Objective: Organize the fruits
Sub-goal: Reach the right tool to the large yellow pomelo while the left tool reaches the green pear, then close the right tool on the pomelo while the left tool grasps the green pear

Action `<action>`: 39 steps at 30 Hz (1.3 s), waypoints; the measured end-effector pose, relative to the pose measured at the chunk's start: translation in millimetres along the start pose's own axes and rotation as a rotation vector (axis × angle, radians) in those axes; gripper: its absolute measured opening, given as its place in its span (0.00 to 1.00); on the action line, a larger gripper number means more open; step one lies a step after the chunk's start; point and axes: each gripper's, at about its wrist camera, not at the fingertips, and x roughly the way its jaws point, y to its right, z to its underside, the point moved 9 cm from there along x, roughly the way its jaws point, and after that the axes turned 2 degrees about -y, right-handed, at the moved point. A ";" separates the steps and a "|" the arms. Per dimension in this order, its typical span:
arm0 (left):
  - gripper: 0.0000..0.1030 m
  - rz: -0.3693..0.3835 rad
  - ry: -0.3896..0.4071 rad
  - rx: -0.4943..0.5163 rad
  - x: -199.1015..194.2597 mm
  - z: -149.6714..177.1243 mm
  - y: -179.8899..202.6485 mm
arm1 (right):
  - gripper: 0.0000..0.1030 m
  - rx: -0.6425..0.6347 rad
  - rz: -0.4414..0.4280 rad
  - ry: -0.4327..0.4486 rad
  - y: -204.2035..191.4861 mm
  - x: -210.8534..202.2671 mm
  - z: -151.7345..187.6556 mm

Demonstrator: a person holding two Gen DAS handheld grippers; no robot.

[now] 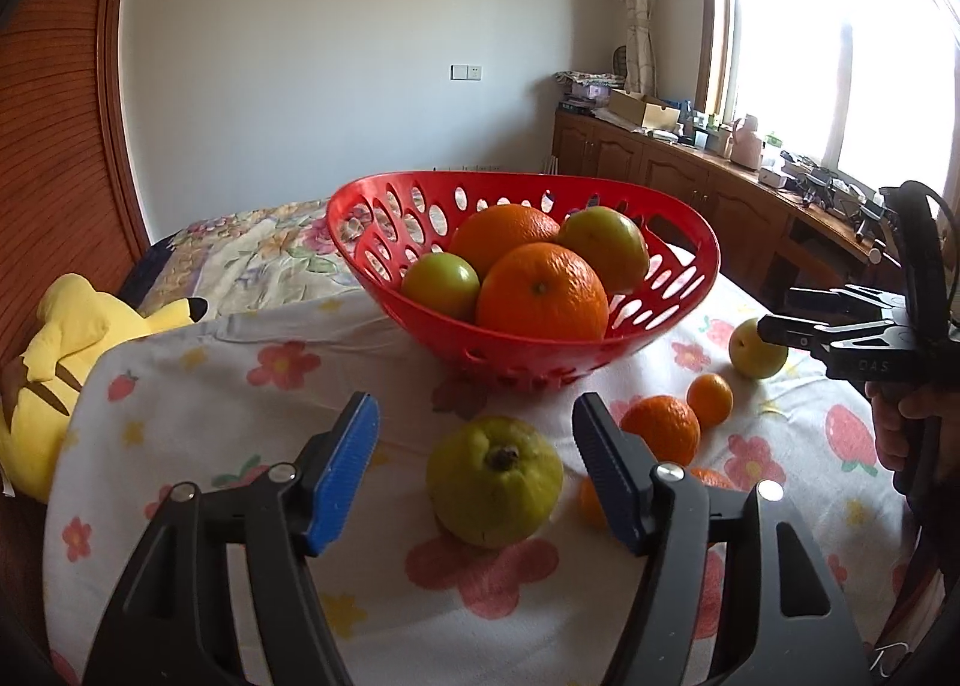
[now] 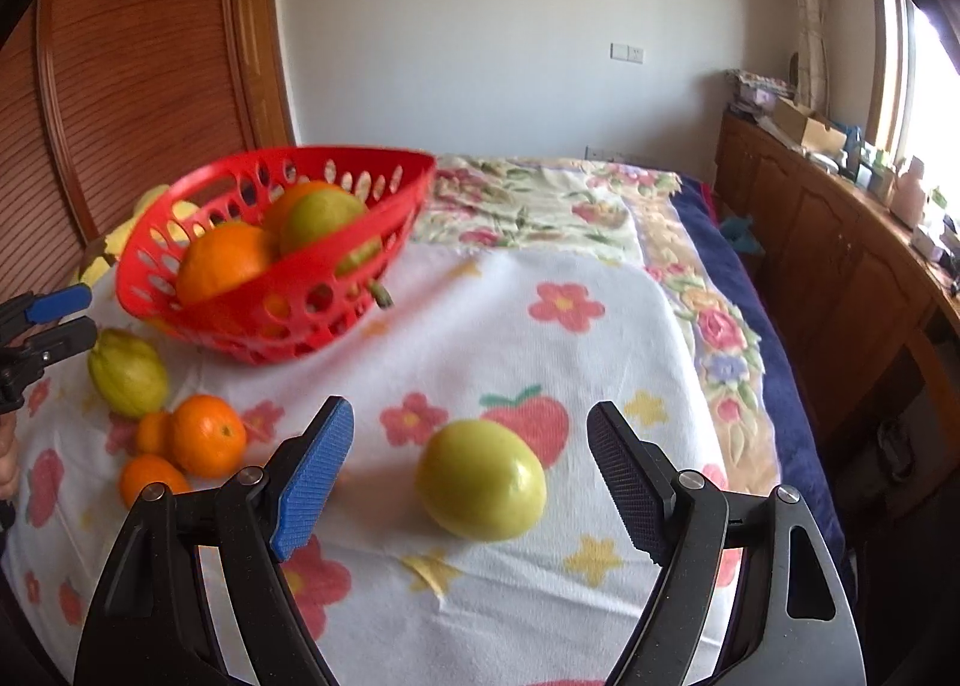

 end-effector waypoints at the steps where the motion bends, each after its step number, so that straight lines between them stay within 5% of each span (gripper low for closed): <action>1: 0.66 -0.002 0.001 0.003 1.1 1.5 0.7 | 0.80 0.005 0.000 -0.007 1.1 2.8 2.7; 19: 0.66 0.011 -0.075 0.010 26.0 21.6 1.4 | 0.77 0.016 -0.005 -0.068 8.4 27.0 22.4; 30: 0.66 0.042 -0.087 -0.011 29.2 22.8 0.0 | 0.68 -0.010 0.036 -0.106 7.3 36.3 26.0; 33: 0.66 0.049 -0.086 -0.017 28.7 23.0 -1.7 | 0.55 -0.020 0.019 -0.119 4.3 37.2 29.0; 39: 0.66 0.061 -0.087 -0.027 29.1 23.0 -3.8 | 0.54 -0.024 0.016 -0.119 -4.3 33.3 32.7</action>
